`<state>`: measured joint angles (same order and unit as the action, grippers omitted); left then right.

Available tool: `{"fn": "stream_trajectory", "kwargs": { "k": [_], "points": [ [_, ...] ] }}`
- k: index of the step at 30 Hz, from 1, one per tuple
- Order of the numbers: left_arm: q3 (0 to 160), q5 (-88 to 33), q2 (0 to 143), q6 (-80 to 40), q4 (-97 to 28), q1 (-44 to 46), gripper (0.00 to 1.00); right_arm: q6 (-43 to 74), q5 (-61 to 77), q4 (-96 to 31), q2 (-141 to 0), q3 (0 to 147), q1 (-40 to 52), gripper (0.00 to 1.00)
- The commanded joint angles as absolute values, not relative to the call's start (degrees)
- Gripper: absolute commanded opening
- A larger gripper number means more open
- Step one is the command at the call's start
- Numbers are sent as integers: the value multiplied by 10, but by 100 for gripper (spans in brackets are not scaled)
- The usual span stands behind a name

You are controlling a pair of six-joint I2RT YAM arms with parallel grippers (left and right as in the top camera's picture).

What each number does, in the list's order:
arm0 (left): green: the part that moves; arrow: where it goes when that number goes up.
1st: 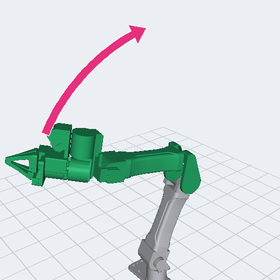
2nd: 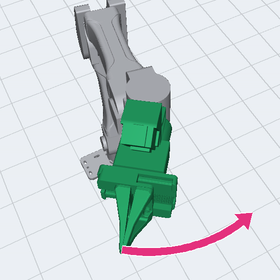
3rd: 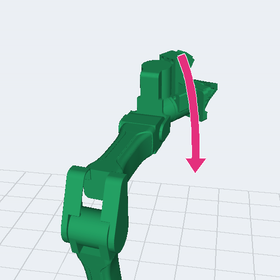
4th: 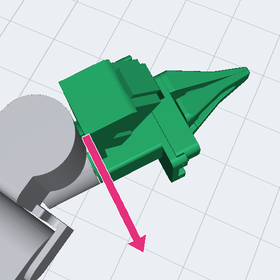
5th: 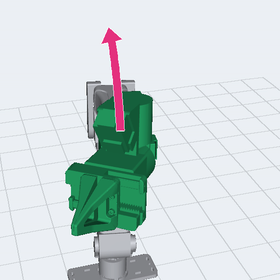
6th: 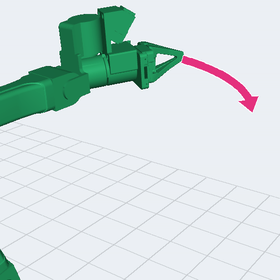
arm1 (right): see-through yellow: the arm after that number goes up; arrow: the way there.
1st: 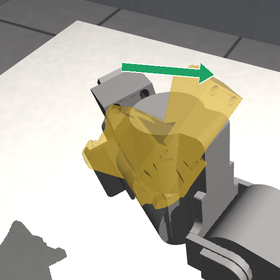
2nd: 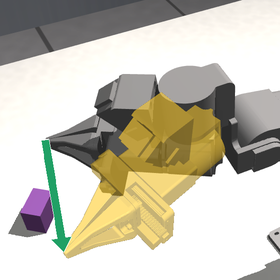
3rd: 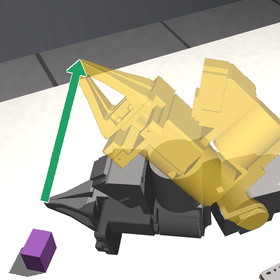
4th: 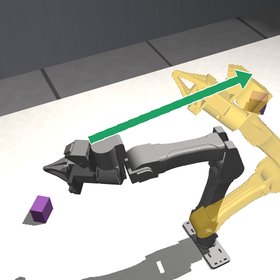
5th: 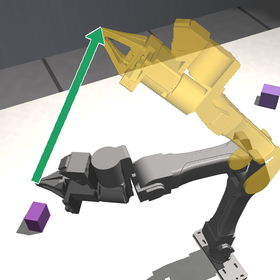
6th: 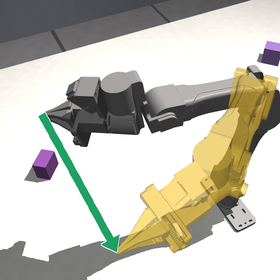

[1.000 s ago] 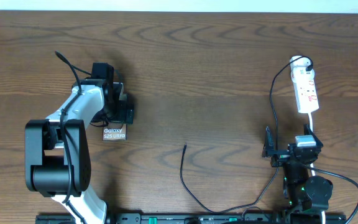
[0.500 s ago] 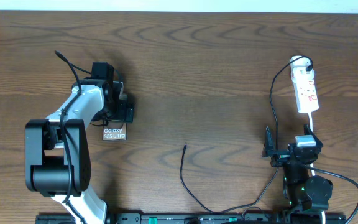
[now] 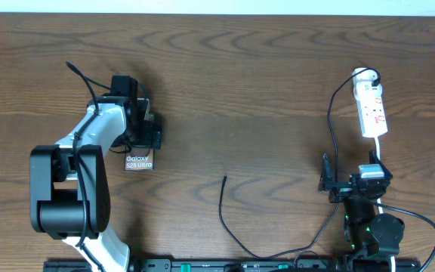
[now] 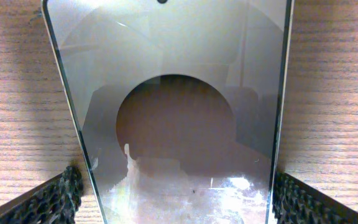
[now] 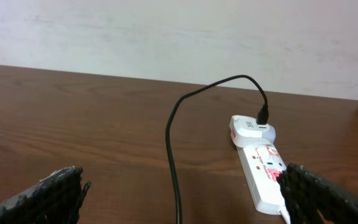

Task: Plug charger to phone and switch on socket
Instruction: 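Lower the left gripper and close it on the phone box sides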

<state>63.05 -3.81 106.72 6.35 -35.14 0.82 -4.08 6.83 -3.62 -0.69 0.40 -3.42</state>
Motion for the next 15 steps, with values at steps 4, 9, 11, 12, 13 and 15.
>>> {"fn": "stream_trajectory", "kwargs": {
  "k": [4, 9, 11, 12, 13, 15],
  "points": [
    [602, -38, 1071, 75, -342, 7, 96, -44, 68, -39, -6, 3, -38, 99],
    [602, -38, 1071, 75, -341, 7, 96, -44, 68, -39, -6, 3, -38, 99],
    [602, -38, 1071, 75, -341, 7, 96, -44, 68, -39, -6, 3, -38, 99],
    [602, -38, 1071, 75, -341, 7, 96, -44, 68, -39, -6, 3, -38, 99],
    [602, -38, 1071, 75, -341, 7, 96, -44, 68, -39, -6, 3, -38, 99],
    [602, -38, 1071, 75, -341, 7, 96, -44, 68, -39, -6, 3, -38, 99]
  ]
}}
